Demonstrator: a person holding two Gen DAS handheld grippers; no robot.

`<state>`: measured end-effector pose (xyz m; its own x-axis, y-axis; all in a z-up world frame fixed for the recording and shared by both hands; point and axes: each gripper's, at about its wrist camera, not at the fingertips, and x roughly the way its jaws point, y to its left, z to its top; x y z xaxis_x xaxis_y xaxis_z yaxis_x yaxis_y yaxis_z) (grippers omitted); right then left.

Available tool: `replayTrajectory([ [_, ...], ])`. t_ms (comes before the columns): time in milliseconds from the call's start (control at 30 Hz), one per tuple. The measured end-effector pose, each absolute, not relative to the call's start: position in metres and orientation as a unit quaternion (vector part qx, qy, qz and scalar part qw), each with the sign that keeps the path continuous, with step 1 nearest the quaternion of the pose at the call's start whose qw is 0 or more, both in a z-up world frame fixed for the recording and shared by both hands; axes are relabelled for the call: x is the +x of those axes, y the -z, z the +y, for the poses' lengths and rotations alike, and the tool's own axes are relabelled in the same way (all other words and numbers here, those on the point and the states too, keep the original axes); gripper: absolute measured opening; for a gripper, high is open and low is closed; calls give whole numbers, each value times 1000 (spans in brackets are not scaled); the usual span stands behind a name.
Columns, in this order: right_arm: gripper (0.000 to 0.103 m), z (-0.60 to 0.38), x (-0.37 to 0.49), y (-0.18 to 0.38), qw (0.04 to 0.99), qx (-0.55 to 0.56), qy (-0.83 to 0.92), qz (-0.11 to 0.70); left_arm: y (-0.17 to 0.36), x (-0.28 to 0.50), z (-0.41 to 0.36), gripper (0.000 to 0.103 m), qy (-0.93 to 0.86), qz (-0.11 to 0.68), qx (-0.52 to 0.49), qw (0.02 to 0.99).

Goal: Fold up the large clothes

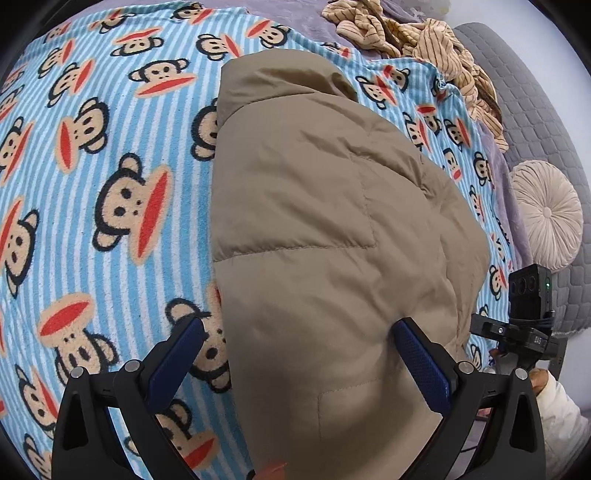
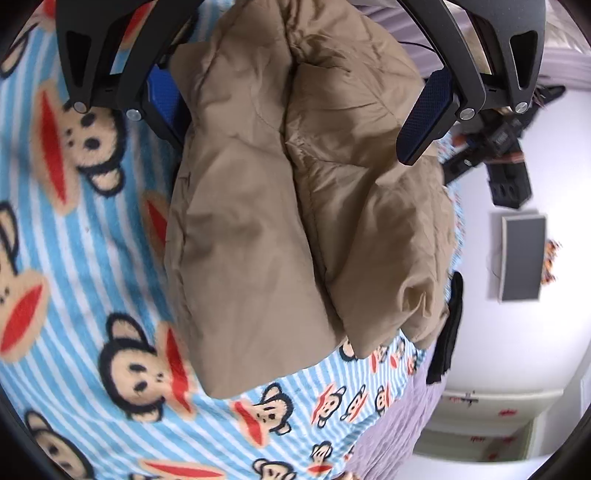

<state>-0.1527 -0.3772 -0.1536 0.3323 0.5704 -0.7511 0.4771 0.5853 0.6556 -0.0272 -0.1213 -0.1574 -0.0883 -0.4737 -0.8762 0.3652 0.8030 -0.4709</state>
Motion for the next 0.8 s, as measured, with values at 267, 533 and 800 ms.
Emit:
replayTrajectory([
  [267,103,-372,-115,163,678,397,-51,616,190,-8,-126,103,346,682,-78,639],
  [533,103,-398,-101,209,634,454,-53,623,214,-2,-139,103,366,697,-118,606],
  [800,103,-374,-69,226,631,462,-114,613,207,-13,-161,103,338,682,-68,645],
])
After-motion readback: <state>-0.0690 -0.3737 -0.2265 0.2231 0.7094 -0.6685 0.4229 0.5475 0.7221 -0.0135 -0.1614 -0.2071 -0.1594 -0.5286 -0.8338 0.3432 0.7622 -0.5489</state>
